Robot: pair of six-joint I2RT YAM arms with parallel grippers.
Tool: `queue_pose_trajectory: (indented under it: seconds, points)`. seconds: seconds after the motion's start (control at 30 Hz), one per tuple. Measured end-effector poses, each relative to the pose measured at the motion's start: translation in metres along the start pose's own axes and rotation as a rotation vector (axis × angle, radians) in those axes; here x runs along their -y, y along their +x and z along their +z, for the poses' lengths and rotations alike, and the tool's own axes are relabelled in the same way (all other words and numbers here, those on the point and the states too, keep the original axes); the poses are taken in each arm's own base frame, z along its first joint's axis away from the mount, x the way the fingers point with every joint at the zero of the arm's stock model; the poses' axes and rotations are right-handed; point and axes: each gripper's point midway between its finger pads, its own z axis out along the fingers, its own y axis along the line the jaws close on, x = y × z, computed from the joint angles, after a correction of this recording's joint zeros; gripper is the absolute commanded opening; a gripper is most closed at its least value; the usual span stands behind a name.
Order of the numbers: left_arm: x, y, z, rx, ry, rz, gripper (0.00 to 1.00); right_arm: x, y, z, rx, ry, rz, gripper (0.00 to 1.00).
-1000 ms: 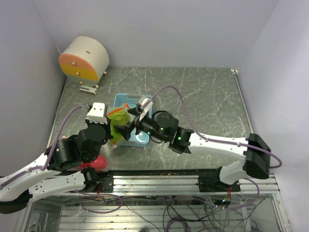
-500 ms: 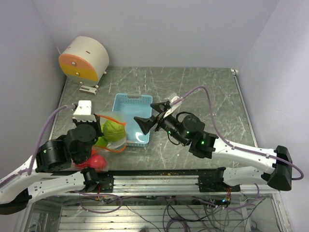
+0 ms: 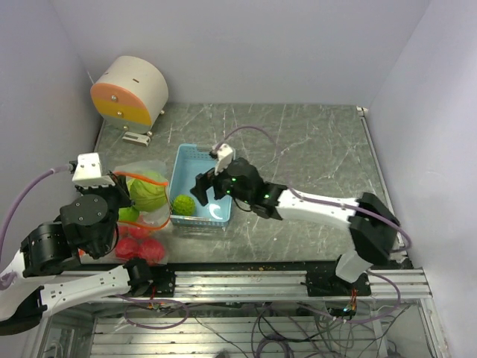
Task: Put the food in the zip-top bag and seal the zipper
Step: Pick up the fake vegetable from the bin.
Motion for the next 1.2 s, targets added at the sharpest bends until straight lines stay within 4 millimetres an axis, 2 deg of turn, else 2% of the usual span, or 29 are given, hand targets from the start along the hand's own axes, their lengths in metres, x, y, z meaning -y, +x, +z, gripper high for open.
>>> queue_pose_trajectory:
  seconds: [0.13, 0.2, 0.43, 0.7, 0.77, 0.9, 0.93, 1.07, 1.13, 1.2]
  points:
    - [-0.003, 0.0, -0.001, 0.002, -0.001, 0.003, 0.07, -0.018, 0.046, 0.033, -0.134, -0.108, 0.001, 1.0]
    - [-0.005, -0.001, -0.002, 0.004, 0.0, -0.003, 0.07, -0.026, 0.062, 0.044, -0.182, -0.159, 0.008, 1.0]
    - [-0.009, -0.002, -0.004, 0.01, 0.003, -0.014, 0.07, -0.041, 0.09, 0.065, -0.258, -0.253, 0.027, 1.0]
    - [-0.008, 0.002, -0.003, 0.004, 0.008, 0.012, 0.07, -0.035, 0.132, 0.092, -0.331, -0.241, 0.032, 0.99]
    - [-0.008, 0.002, -0.003, 0.003, 0.01, 0.015, 0.07, -0.032, 0.141, 0.097, -0.346, -0.236, 0.035, 0.88]
    - [-0.005, 0.003, -0.002, -0.002, 0.013, 0.027, 0.07, -0.028, 0.152, 0.099, -0.367, -0.228, 0.037, 0.55]
    - [-0.004, 0.004, -0.002, -0.003, 0.015, 0.028, 0.07, -0.028, 0.152, 0.099, -0.366, -0.228, 0.035, 0.5]
    - [-0.002, 0.003, -0.001, -0.004, 0.02, 0.03, 0.07, -0.023, 0.15, 0.093, -0.357, -0.217, 0.042, 0.49]
    - [0.002, 0.004, 0.0, -0.006, 0.025, 0.035, 0.07, -0.016, 0.147, 0.083, -0.354, -0.2, 0.048, 0.49]
    - [0.008, 0.004, 0.001, -0.009, 0.034, 0.041, 0.07, -0.007, 0.136, 0.069, -0.337, -0.18, 0.054, 0.49]
